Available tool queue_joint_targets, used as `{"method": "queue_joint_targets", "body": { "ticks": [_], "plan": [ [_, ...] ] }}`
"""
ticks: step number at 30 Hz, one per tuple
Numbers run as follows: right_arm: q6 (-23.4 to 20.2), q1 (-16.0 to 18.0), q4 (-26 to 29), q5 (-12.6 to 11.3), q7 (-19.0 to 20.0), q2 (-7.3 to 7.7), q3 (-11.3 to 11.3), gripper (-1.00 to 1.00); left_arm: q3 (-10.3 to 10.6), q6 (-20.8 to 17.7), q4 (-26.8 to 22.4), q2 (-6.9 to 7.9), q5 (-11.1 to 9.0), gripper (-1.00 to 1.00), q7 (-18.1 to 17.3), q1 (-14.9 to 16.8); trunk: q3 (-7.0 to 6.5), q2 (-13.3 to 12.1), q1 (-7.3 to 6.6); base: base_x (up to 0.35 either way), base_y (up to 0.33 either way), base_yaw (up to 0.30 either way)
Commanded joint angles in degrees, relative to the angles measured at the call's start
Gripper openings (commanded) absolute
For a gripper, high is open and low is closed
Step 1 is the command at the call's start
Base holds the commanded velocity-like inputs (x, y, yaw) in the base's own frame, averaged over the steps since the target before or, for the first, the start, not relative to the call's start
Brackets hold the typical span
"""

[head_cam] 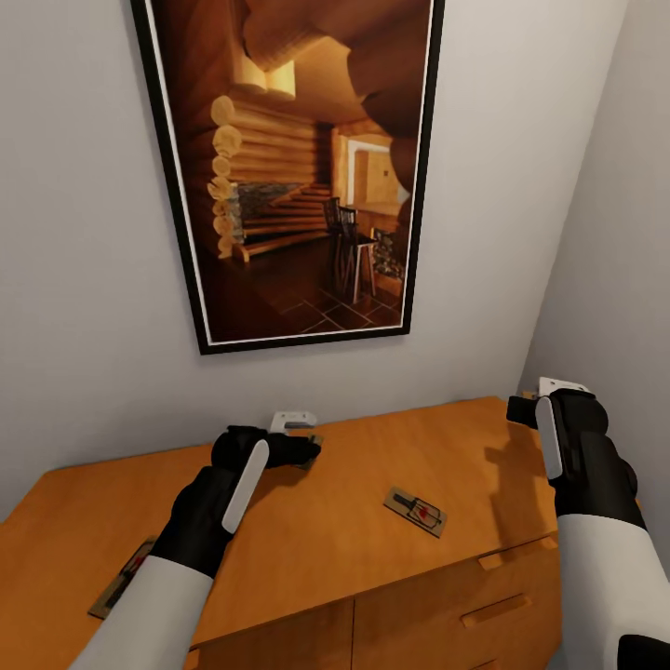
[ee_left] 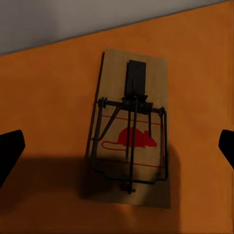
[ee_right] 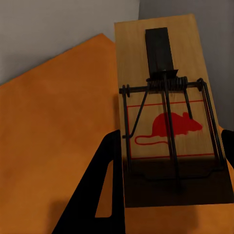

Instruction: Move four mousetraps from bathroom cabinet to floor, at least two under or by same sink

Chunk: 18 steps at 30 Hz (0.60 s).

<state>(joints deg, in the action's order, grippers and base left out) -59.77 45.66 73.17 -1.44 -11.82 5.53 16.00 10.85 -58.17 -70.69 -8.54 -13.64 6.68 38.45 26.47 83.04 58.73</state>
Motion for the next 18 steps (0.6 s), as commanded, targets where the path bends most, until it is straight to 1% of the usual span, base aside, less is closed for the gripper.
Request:
{"method": "queue_joint_targets", "body": {
  "ticks": [1, 4, 5, 8, 11, 16, 18],
  "plan": [
    [-0.23, 0.05, 0.04, -0.23, -0.22, 0.01, -0.01, -1.00, 0.10, -0.20, -0.05, -0.01, -0.60, 1.00, 0.60, 0.04, 0.07, 0.04, 0.00, 0.000, 0.000, 0.000],
    [-0.23, 0.05, 0.04, -0.23, -0.22, 0.01, -0.01, -1.00, 0.45, -0.22, -0.18, -0.08, -0.60, 1.00, 0.62, 0.04, 0.07, 0.04, 0.00, 0.000, 0.000, 0.000],
    [-0.23, 0.05, 0.04, -0.23, -0.22, 0.01, -0.01, -1.00, 1.66, -0.23, -0.57, -0.08, -0.58, 1.00, 0.79, 0.04, 0.07, 0.04, 0.00, 0.000, 0.000, 0.000],
    [-0.23, 0.05, 0.04, -0.23, -0.22, 0.01, -0.01, -1.00, 2.88, -0.25, -0.75, -0.12, -0.49, 1.00, 1.44, 0.04, 0.07, 0.04, 0.00, 0.000, 0.000, 0.000],
    [-0.23, 0.05, 0.04, -0.23, -0.22, 0.01, -0.01, -1.00, 4.10, -0.26, -0.84, -0.14, -0.41, 1.00, 2.75, 0.04, 0.07, 0.04, 0.00, 0.000, 0.000, 0.000],
    [-0.23, 0.05, 0.04, -0.23, -0.22, 0.01, -0.01, -1.00, 5.91, -0.27, -0.91, -0.18, -0.40, 1.00, 5.91, 0.04, 0.07, 0.04, 0.00, 0.000, 0.000, 0.000],
    [-0.23, 0.05, 0.04, -0.23, -0.22, 0.01, -0.01, -1.00, 6.23, -0.27, -0.93, -0.20, -0.42, 1.00, 6.49, 0.04, 0.07, 0.04, 0.00, 0.000, 0.000, 0.000]
  ]
}}
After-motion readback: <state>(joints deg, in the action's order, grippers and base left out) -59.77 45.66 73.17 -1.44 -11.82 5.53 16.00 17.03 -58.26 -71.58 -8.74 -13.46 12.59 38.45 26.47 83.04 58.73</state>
